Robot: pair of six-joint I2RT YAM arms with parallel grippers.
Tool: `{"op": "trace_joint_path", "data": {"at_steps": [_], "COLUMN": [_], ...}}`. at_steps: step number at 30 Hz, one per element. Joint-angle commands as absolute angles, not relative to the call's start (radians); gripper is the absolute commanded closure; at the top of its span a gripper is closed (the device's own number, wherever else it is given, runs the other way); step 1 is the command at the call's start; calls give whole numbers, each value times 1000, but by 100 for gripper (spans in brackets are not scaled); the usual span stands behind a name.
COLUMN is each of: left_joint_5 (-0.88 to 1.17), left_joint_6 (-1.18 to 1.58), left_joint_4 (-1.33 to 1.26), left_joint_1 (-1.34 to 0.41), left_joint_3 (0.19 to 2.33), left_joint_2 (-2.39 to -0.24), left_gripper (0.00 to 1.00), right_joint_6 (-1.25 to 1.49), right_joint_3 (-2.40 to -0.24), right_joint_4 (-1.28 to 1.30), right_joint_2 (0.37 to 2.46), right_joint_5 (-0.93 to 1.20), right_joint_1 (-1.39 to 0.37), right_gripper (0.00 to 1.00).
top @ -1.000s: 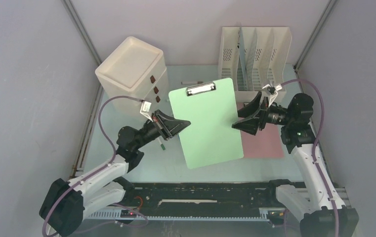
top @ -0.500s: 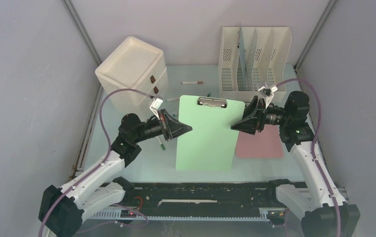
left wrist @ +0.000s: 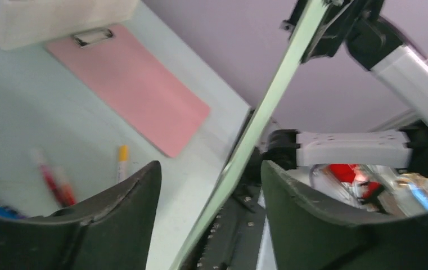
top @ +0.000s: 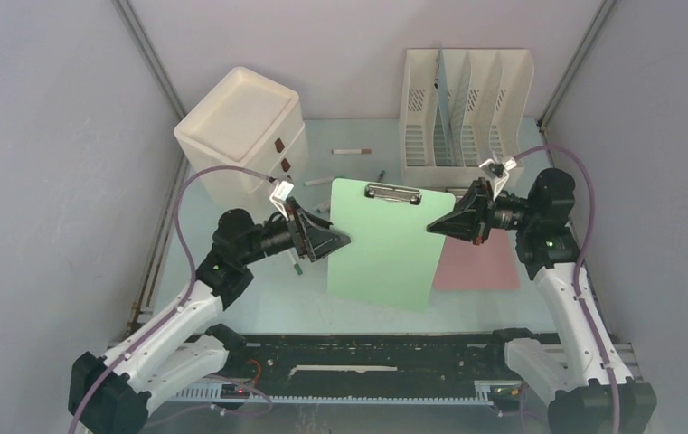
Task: Organize the desk
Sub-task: Pick up the folder from the center of the board.
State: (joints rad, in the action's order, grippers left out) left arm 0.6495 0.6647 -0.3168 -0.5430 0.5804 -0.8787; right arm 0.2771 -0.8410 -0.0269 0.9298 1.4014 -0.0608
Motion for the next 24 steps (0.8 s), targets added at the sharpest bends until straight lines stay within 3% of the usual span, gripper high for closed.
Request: {"op": "trace_joint_path", "data": {"at_steps": [1, 5, 9, 17, 24], "left_joint_5": [508, 331, 198, 180, 143], "left_joint_6": [613, 579, 583, 584, 584], "left_joint_4": [-224, -161, -107, 29, 52], "left_joint_1": [-530, -529, -528, -528, -528], "left_joint_3": [598, 531, 439, 377, 364], "left_joint_2": [-758, -569, -388, -207, -127], "left_gripper": [24, 1, 0, 0, 0], "right_joint_6": [348, 401, 458, 417, 234], "right_joint_3": [-886, -885, -890, -1037, -1166], "right_joint_4": [-120, -157, -181, -136, -81], "right_joint_2": [877, 846, 823, 862, 925], "right_joint_5": [1459, 1455, 1412, 1251, 947], "right_joint_1": [29, 138, 275, 551, 577], "right_gripper": [100, 100, 100, 100, 100]}}
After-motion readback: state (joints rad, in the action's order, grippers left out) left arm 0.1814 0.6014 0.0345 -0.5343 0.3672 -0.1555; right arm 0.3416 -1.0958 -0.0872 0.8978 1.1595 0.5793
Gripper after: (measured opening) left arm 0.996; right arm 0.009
